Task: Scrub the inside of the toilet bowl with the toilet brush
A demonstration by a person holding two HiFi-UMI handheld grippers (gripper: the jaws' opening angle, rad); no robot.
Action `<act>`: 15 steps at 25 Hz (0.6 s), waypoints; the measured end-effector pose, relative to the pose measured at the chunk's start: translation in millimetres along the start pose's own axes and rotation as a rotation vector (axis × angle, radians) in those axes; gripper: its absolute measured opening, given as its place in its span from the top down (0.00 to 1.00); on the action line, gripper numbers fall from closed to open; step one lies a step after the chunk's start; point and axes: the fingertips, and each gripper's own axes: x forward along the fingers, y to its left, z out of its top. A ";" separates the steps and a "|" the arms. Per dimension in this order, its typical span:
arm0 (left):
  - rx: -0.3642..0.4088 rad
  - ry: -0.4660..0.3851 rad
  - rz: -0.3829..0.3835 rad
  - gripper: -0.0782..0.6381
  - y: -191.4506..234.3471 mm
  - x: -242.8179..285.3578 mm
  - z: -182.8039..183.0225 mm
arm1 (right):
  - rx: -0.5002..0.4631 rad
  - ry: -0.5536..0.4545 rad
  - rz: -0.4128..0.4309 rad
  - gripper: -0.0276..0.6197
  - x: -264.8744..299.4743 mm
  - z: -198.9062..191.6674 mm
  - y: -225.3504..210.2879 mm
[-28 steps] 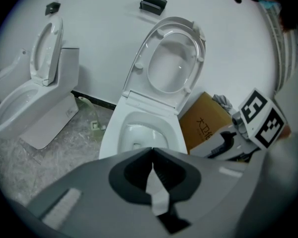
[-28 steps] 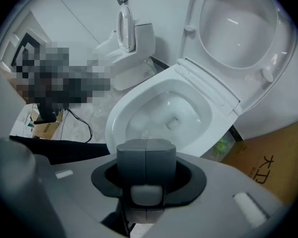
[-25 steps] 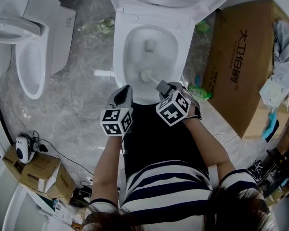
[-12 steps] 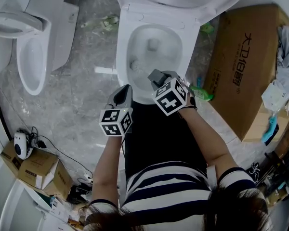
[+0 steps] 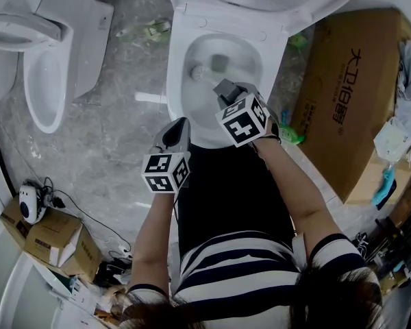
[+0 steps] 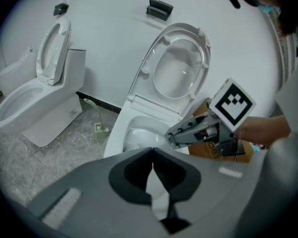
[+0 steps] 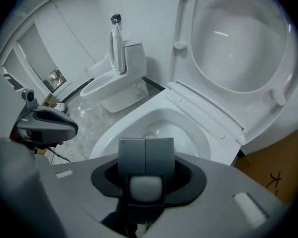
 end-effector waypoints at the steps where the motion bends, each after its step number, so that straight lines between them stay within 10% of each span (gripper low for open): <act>1: 0.000 -0.003 0.001 0.89 0.2 0.3 1.0 | 0.001 -0.004 -0.011 0.69 0.8 0.4 -3.4; 15: 0.016 -0.022 0.002 0.89 -3.6 2.0 15.2 | -0.061 -0.075 -0.055 0.69 -21.7 17.5 -7.2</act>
